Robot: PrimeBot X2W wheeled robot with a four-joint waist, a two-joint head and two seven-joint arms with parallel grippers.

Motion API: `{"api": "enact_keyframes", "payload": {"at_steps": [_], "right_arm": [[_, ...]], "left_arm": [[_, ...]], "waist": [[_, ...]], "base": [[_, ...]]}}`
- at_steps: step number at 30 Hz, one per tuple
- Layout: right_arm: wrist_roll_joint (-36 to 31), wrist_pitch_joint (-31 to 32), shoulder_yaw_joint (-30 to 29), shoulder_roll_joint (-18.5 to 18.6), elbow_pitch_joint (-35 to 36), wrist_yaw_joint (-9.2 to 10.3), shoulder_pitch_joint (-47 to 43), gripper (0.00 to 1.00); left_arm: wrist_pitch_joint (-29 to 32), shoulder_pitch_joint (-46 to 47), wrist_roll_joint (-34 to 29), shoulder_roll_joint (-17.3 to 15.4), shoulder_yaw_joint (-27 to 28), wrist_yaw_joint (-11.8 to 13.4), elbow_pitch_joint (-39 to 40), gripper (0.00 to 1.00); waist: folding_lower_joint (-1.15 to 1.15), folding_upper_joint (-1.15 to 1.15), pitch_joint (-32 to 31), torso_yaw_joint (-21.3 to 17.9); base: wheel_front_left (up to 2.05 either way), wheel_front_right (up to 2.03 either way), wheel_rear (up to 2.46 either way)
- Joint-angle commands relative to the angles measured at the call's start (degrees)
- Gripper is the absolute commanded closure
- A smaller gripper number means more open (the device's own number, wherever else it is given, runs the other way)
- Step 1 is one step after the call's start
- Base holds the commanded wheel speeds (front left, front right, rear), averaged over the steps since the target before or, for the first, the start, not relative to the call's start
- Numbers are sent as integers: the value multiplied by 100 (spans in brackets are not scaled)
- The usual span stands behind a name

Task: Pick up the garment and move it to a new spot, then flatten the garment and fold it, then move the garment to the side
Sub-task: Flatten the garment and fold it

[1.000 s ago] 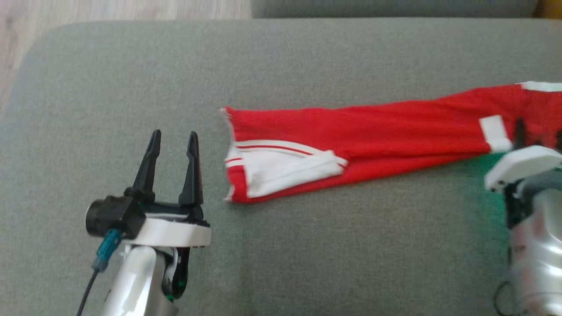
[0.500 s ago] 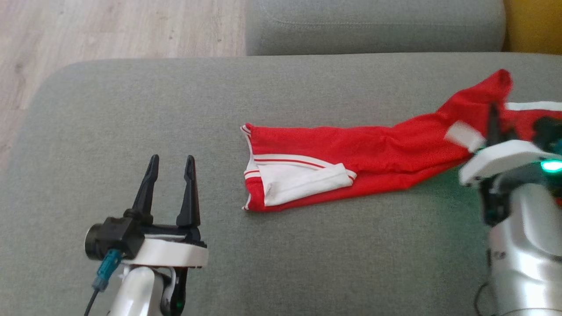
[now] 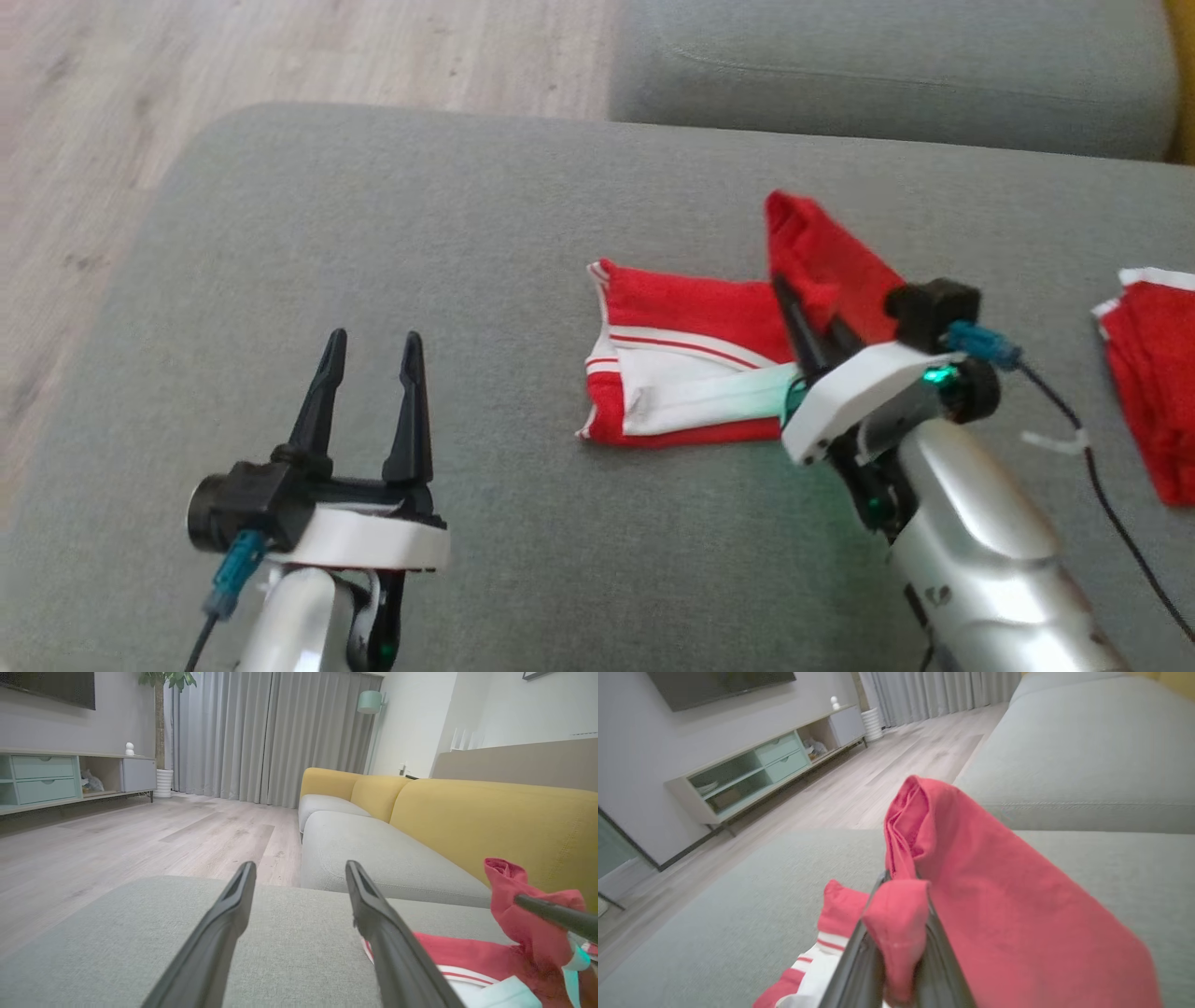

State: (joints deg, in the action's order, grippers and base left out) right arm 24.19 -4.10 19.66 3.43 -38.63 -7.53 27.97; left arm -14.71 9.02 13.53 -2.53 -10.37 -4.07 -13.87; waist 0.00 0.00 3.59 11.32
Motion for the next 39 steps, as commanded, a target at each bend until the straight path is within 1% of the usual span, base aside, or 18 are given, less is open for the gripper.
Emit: {"api": "enact_keyframes", "payload": {"at_steps": [1, 5, 10, 17, 25, 26, 27, 28, 33, 35, 39], "right_arm": [[76, -63, 194, -55, 116, 4, 207, 100], [278, -112, 586, -55, -144, 4, 353, 100], [383, -208, 917, -55, -507, 4, 529, 100], [657, -335, 1220, -55, -948, 4, 661, 100], [1037, -464, 1667, -55, -1159, 4, 682, 100], [1083, -485, 1769, -55, -1125, 4, 670, 20], [1169, -481, 1874, -55, -1072, 4, 648, 0], [1226, -506, 2011, -55, -977, 4, 641, 0], [1491, -701, 2226, -55, -720, 4, 697, 0], [1566, -829, 2180, -55, -698, 4, 769, 0], [1408, -1020, 1912, -55, -762, 4, 927, 0]], "left_arm": [[-29, 207, -46, -35, 128, 8, 168, 0], [-29, 253, -6, -35, 15, 12, 148, 0], [-29, 349, 39, -35, -74, 24, 131, 0], [-29, 441, 88, -35, -164, 34, 112, 0], [-29, 441, 122, -35, -258, 64, -27, 0], [-29, 433, 121, -35, -261, 65, -52, 0], [-29, 422, 119, -35, -261, 67, -72, 0], [-29, 408, 113, -35, -253, 69, -88, 0], [-29, 350, 83, -35, -180, 67, -111, 0], [-29, 319, 61, -35, -135, 55, -90, 0], [-29, 256, 35, -35, -60, 44, -32, 0]], "waist": [[0, 0, 79, 136], [0, 0, 221, 356], [0, 0, 405, 575], [0, 0, 558, 765], [0, 0, 520, 854], [0, 0, 497, 846], [0, 0, 475, 833], [0, 0, 449, 810], [0, 0, 315, 640], [0, 0, 236, 514], [0, 0, 90, 240]], "base": [[0, 0, 0], [0, 0, 0], [0, 0, 0], [0, 0, 0], [0, 0, 0], [0, 0, 0], [0, 0, 0], [0, 0, 0], [0, 0, 0], [0, 0, 0], [0, 0, 0]]}}
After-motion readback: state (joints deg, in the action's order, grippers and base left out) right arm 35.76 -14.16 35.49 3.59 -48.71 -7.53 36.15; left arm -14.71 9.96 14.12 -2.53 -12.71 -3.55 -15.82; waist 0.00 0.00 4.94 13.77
